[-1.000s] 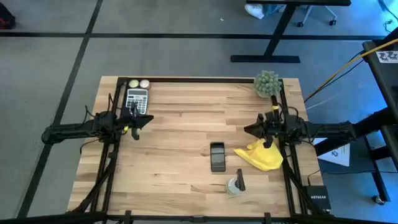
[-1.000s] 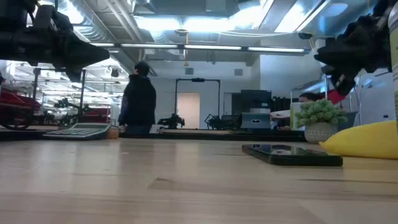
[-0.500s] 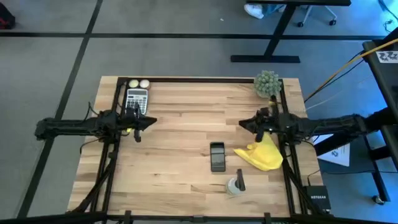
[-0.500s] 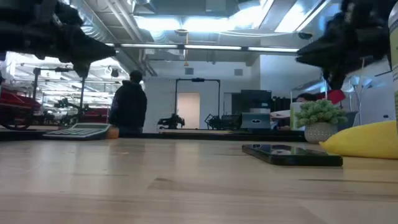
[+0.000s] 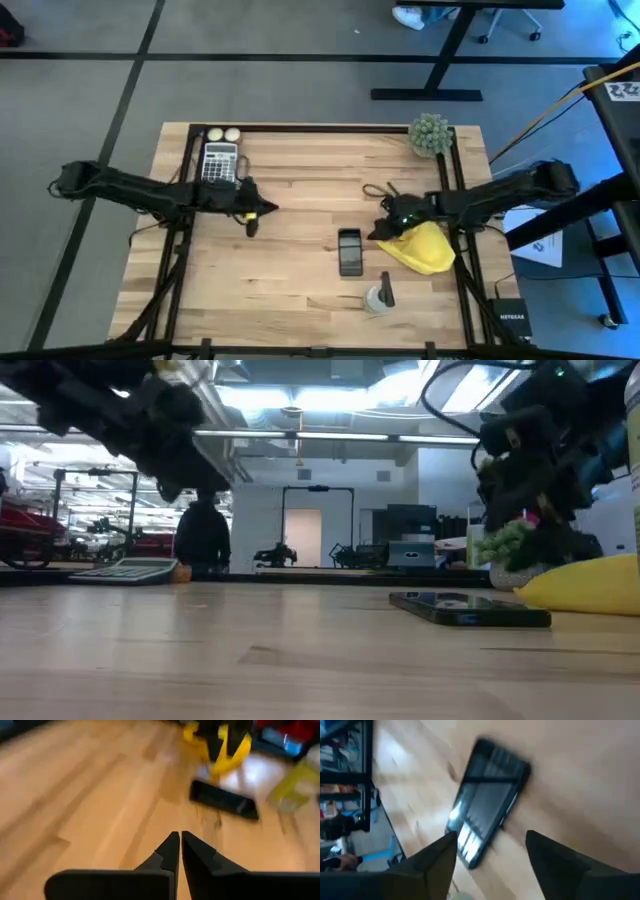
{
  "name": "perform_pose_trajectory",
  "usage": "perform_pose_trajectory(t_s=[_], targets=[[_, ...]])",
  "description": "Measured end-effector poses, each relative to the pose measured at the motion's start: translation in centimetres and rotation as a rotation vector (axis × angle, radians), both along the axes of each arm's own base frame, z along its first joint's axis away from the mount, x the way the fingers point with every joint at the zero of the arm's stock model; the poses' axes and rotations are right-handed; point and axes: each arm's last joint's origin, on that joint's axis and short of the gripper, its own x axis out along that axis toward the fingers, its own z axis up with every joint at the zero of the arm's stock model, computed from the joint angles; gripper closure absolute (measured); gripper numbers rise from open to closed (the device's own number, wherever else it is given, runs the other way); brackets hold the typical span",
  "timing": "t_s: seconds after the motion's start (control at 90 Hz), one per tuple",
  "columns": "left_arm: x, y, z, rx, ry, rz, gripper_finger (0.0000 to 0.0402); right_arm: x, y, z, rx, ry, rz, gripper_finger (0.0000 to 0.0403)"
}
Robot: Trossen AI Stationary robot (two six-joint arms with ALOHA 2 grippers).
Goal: Apply microfiber cloth
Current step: Spray the front of the cellphone using the spray bottle
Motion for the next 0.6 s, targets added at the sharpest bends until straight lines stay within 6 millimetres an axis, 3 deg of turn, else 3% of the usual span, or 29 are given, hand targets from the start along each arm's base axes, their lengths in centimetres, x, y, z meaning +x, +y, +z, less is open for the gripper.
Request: perform_pose_trajectory(t_s=[0.367,0.6], targets=[[8.3,-2.8,-2.9,0.089,0.101,-0.21,0.0401,1.5,1.8,-3.0,0.048,0.064,-0.1,0.0157],[12.6,-3.5,-6.1,0.054,0.144,-0.288,0.0401,2.5,1.9,-2.6,0.014,0.065,-0.126,0.0157]])
